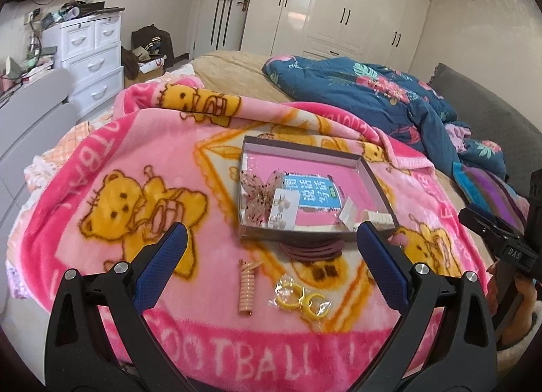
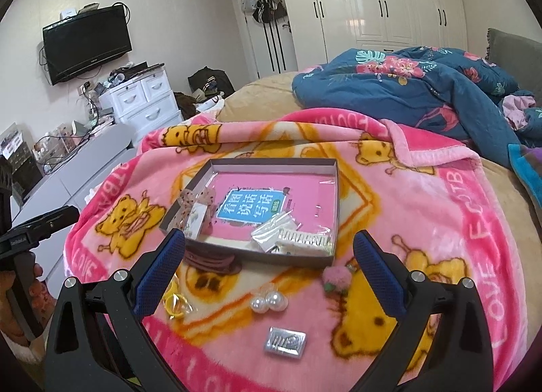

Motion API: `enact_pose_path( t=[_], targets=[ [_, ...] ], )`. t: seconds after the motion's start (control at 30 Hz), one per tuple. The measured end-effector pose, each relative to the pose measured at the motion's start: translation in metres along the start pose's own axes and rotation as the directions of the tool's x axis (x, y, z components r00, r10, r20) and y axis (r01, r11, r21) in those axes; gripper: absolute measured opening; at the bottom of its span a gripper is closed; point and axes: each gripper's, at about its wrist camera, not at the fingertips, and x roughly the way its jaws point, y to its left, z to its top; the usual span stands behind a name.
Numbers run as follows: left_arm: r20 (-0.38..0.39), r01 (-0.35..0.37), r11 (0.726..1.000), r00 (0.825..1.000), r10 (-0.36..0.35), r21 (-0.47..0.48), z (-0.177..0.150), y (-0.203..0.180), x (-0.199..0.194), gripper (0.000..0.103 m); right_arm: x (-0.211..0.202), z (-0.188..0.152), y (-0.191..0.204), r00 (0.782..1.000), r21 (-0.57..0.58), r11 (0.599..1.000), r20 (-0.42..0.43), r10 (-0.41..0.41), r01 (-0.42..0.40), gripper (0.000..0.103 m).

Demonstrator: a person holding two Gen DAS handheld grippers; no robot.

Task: Organize jewelry
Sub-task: 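Withdraw both tools from the box toward the remaining jewelry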

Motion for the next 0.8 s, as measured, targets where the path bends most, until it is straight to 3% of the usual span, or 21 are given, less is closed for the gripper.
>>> enact_pose_path(
  t=[0.8],
  targets=[
    [-0.130,-0.008,0.994,0.991,0.022,0.113,-0.053,-0.028,0.031,0.094,-0.003,-0.043,-0.010,0.997,-0.012,1.000,-0.073,-0.008,0.007,0.099]
  ],
)
